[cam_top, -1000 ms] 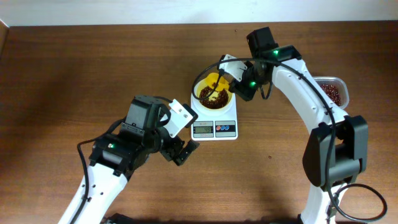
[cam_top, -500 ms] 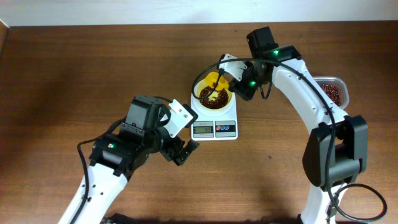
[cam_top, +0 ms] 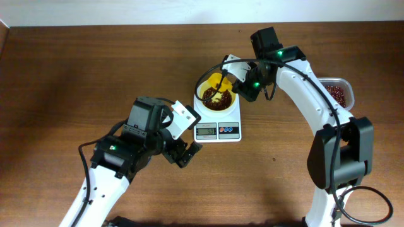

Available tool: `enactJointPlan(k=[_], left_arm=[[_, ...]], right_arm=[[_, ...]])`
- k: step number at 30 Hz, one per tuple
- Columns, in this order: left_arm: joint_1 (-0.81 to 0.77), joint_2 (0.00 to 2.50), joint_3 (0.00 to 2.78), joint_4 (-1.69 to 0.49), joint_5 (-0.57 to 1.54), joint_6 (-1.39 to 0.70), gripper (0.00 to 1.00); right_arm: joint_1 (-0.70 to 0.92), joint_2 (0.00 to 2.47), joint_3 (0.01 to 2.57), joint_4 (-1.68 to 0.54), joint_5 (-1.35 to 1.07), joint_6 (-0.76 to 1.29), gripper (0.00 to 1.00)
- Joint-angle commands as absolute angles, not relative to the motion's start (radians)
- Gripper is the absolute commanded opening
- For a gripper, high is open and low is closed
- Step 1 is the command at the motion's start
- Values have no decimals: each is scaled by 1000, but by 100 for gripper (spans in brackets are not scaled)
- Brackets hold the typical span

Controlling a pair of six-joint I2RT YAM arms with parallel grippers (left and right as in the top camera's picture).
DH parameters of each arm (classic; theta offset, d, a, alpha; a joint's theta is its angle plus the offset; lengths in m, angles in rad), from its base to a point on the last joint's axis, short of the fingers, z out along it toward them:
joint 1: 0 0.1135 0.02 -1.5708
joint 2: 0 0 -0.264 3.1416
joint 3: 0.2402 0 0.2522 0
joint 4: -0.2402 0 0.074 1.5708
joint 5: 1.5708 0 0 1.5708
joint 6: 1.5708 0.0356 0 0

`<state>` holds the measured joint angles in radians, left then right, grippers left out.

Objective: Scoop item into bowl and weigh 50g on scale
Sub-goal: 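Lift the scoop out of the bowl and move it right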

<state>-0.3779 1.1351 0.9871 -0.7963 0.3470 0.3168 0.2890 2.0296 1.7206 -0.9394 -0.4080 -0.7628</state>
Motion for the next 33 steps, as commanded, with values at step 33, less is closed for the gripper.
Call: enactJointPlan(k=[33], left_arm=[[-379, 1124, 982, -794, 344, 310, 99]], right_arm=[[-331, 1990, 2181, -1482, -796, -48, 4]])
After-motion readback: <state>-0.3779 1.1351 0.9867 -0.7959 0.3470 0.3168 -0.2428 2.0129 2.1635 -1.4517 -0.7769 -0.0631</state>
